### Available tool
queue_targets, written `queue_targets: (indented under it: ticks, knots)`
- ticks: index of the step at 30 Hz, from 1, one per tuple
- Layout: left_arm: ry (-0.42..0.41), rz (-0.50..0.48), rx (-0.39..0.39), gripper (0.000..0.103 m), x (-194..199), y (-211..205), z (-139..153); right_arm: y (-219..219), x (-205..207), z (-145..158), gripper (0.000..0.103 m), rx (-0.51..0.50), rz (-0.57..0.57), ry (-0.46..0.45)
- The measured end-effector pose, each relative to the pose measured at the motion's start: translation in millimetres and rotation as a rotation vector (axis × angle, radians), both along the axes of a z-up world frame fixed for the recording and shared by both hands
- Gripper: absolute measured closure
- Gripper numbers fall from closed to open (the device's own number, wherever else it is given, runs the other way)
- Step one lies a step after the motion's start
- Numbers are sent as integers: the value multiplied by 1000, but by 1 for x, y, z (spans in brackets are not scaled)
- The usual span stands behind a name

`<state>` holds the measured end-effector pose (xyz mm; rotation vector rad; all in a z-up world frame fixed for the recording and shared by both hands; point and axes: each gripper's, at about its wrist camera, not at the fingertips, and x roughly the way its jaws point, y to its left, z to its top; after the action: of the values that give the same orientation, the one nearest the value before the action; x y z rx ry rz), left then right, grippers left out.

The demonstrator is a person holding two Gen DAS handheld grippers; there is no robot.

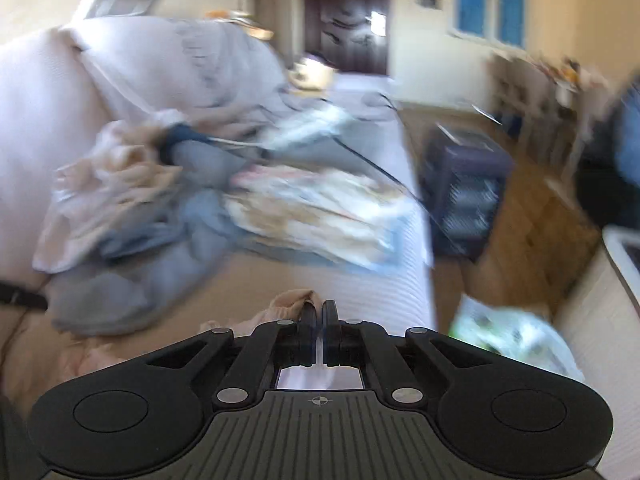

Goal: Fold clothes

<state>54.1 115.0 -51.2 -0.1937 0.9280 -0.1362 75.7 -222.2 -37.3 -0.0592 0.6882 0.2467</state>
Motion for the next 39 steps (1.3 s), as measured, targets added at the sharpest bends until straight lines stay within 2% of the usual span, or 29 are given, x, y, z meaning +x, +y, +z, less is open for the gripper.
queue_targets:
  ticks: [2, 3, 5, 8, 13, 16, 19, 21, 23, 25, 26, 28, 29, 31, 32, 35, 36, 37, 38, 39]
  knots:
    - [30, -67, 14, 26, 3, -22, -11, -15, 10, -18, 92, 13, -39, 92]
    - [39, -97, 21, 26, 3, -31, -16, -17, 11, -24, 92, -8, -47, 105]
    - [59, -169, 43, 26, 1, -52, -24, -20, 13, -36, 81, -50, -62, 130]
    - [85, -265, 94, 26, -6, -83, -37, -27, 18, -47, 72, -65, -66, 163]
    - [140, -349, 161, 26, -18, -119, -66, -37, 16, -50, 72, -64, -12, 192]
    - [137, -365, 224, 26, -22, -133, -86, -38, 17, -56, 72, -92, 44, 177]
    - [120, -373, 290, 28, -26, -143, -100, -35, 23, -68, 71, -155, 104, 206]
    - [133, -377, 283, 34, -24, -144, -105, -32, 26, -76, 71, -196, 142, 225]
    - [146, -377, 270, 36, -22, -147, -105, -31, 30, -84, 71, -210, 156, 239]
    - [123, -373, 262, 42, -21, -149, -101, -29, 34, -90, 71, -213, 168, 245]
    - [112, -371, 254, 49, -20, -149, -100, -28, 35, -91, 71, -209, 173, 245]
    - [113, -379, 238, 56, -18, -151, -100, -26, 37, -94, 71, -202, 184, 243]
    - [115, -378, 230, 65, -16, -151, -101, -25, 38, -95, 71, -198, 190, 242]
    - [126, -370, 206, 74, -12, -149, -104, -21, 40, -96, 71, -190, 203, 238]
    - [126, -370, 194, 83, -10, -148, -104, -19, 42, -98, 71, -188, 220, 243]
    - [119, -376, 150, 92, -8, -139, -97, -13, 48, -106, 73, -202, 218, 287]
    - [118, -375, 127, 93, -8, -134, -93, -17, 49, -105, 74, -176, 196, 291]
    - [116, -377, 104, 93, -9, -127, -86, -20, 50, -103, 85, -150, 174, 294]
    - [114, -380, 83, 94, -9, -120, -77, -24, 51, -101, 101, -124, 152, 297]
    - [111, -383, 61, 94, -10, -112, -68, -27, 48, -95, 103, -112, 139, 287]
